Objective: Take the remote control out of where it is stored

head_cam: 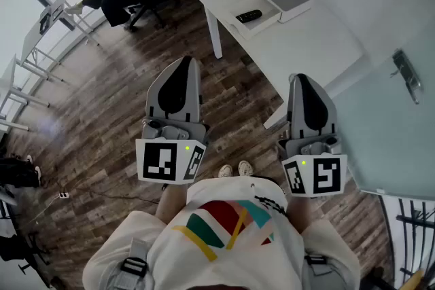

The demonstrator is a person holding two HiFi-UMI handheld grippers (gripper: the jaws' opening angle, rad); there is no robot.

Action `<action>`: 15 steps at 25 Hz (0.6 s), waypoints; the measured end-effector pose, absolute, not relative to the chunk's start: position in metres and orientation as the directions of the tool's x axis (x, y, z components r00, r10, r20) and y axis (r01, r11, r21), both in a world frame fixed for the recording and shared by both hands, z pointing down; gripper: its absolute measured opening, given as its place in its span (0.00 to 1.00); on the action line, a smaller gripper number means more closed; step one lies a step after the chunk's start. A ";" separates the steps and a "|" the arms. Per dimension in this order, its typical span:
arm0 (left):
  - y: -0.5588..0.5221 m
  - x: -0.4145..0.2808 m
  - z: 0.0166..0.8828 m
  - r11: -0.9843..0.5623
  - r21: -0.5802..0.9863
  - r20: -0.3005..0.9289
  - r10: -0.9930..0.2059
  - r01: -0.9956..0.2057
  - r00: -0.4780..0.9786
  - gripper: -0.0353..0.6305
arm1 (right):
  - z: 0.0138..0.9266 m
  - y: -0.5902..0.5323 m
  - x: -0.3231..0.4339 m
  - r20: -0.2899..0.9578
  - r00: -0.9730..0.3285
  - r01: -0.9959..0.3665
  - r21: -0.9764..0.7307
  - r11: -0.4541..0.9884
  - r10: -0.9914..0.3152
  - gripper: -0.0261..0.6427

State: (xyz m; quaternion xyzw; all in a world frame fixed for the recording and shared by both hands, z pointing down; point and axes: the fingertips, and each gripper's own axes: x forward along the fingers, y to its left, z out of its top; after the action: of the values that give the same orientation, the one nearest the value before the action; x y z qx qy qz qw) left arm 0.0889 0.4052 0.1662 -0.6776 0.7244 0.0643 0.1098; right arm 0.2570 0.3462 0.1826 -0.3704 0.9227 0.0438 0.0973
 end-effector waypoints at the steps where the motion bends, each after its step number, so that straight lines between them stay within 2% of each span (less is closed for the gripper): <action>1: 0.404 0.090 0.166 0.070 -0.056 -0.246 -0.968 -0.996 -0.054 0.06 | 0.183 0.345 0.258 -0.211 -0.705 -0.694 0.009 0.720 -0.678 0.04; 15: 0.385 0.101 0.175 0.064 -0.123 -0.202 -0.979 -0.990 -0.038 0.06 | 0.191 0.333 0.260 -0.204 -0.716 -0.681 -0.009 0.732 -0.668 0.04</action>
State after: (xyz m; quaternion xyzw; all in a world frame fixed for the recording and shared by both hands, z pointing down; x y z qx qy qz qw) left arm 0.1015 0.3847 0.1745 -0.6838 0.7198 0.0251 0.1166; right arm 0.2599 0.3329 0.1912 -0.3643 0.9256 0.0335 0.0969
